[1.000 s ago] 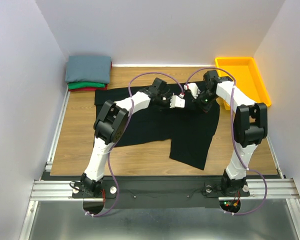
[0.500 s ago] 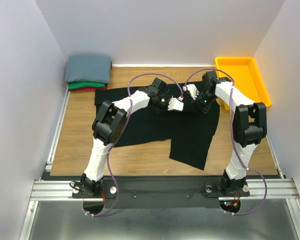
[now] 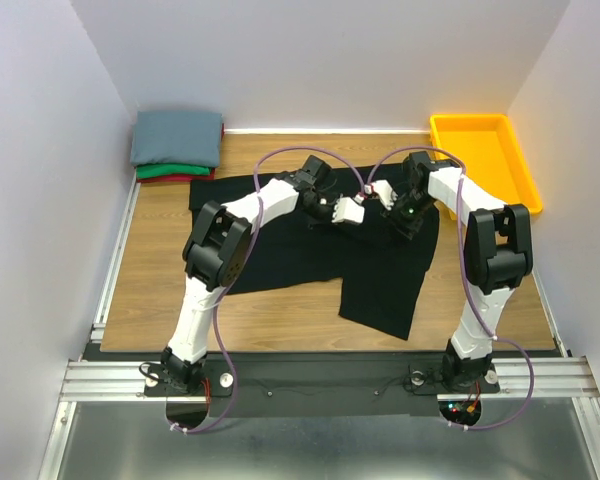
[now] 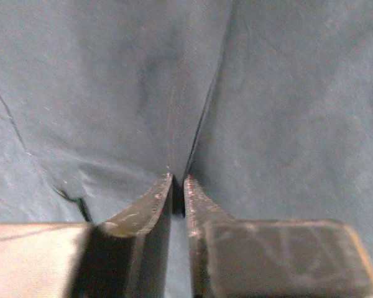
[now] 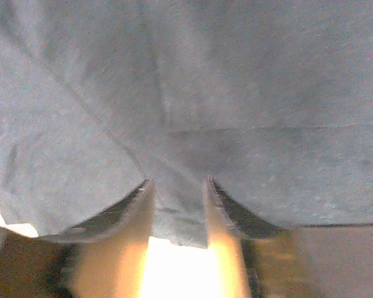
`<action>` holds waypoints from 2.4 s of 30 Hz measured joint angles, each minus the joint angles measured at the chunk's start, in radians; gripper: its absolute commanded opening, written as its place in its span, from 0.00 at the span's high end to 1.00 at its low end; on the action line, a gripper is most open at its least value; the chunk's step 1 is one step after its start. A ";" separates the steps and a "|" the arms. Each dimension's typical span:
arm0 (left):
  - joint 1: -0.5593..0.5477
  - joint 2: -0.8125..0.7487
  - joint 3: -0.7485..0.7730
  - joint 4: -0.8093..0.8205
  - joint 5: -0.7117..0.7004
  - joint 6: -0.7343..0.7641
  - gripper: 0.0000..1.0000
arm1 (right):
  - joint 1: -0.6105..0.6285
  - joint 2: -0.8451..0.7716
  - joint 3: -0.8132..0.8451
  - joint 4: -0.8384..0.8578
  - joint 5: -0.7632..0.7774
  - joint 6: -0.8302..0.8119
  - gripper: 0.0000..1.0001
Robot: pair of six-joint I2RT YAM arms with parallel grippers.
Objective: Fold and stack the t-shirts
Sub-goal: Fold the tshirt
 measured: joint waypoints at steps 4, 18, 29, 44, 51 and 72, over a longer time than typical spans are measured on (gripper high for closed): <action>0.021 -0.049 -0.050 -0.042 0.005 0.002 0.68 | 0.000 -0.002 0.003 -0.058 0.000 -0.022 0.52; 0.475 -0.349 -0.356 0.051 0.040 -0.385 0.72 | -0.006 0.182 0.247 -0.007 0.029 0.172 0.55; 0.674 -0.318 -0.465 0.003 -0.032 -0.426 0.82 | -0.007 0.151 0.085 0.068 0.048 0.206 0.56; 0.725 -0.157 -0.244 -0.066 -0.056 -0.397 0.72 | -0.007 0.059 -0.016 0.073 0.012 0.257 0.51; 0.737 -0.410 -0.367 -0.121 -0.011 -0.299 0.67 | -0.007 -0.206 -0.132 0.024 0.039 0.165 0.54; 0.742 -0.945 -0.933 -0.140 -0.084 -0.153 0.61 | -0.006 -0.355 -0.547 0.149 0.169 0.045 0.45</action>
